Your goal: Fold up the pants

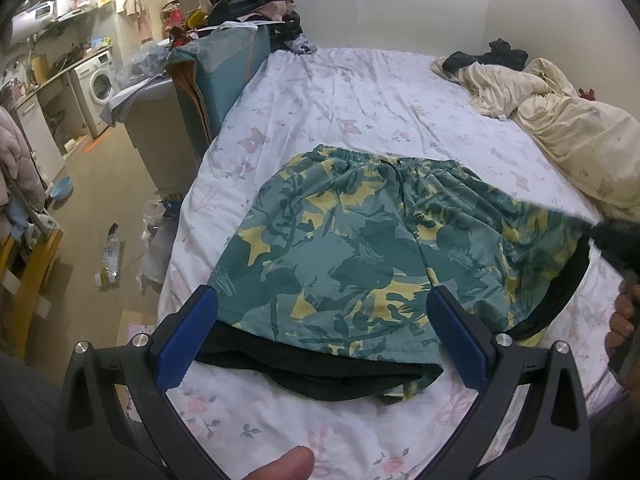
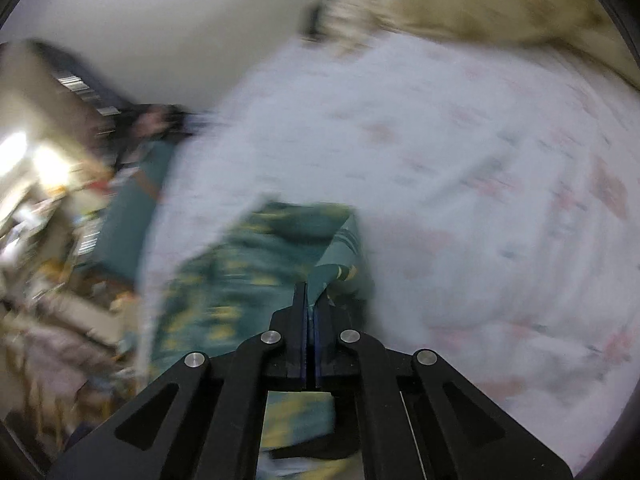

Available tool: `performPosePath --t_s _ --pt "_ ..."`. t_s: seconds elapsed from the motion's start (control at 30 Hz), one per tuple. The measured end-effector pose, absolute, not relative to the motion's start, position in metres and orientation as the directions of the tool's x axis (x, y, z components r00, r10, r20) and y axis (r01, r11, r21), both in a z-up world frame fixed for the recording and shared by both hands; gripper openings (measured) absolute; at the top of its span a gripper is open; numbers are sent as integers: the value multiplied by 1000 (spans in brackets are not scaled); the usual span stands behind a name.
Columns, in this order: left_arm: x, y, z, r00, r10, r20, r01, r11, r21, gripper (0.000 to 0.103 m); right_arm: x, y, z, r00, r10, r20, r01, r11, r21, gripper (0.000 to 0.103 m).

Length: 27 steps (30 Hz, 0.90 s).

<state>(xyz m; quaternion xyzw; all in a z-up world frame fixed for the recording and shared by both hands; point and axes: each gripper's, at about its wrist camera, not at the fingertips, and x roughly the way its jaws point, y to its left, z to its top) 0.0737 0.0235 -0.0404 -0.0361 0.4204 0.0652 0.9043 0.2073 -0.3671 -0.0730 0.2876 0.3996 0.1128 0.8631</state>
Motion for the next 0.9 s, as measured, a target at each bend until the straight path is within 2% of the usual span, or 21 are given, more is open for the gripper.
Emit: performPosePath --t_s 0.07,0.17,0.27,0.37,0.47,0.57,0.63,0.7,0.77,0.8,0.9 --pt "79 30 -39 636 100 -765 -159 987 -3 103 201 -336 -54 638 520 -567 -117 794 596 1" --pt "95 39 -36 623 101 -775 -173 985 -12 102 193 -288 -45 539 649 -536 -295 742 602 1" --pt "128 38 -36 598 89 -797 -148 989 -1 102 184 -249 -55 402 708 -581 -401 706 583 1" --pt "179 20 -39 552 41 -833 -71 997 2 102 180 -232 -73 325 709 -626 -411 702 582 1" --pt "232 -17 -52 485 -76 -871 60 997 -54 102 181 -229 -87 284 698 -657 -393 710 585 1" --pt "283 -69 -72 384 -188 -904 186 975 -124 96 181 -227 -92 280 689 -668 -385 718 580 1" --pt "305 -101 -84 358 -204 -911 240 963 -121 93 182 -232 -96 277 686 -673 -378 721 580 1" --pt "320 -123 -98 321 -200 -926 254 960 -120 86 183 -230 -96 275 685 -675 -374 723 581 1" --pt "328 -135 -110 262 -235 -936 240 955 -172 72 181 -232 -95 279 687 -671 -378 721 581 1" --pt "331 -141 -116 228 -254 -940 241 950 -198 68 181 -232 -94 279 688 -670 -379 720 582 1" --pt "332 -156 -133 156 -268 -951 274 936 -218 39 183 -231 -94 272 690 -670 -386 717 581 1"
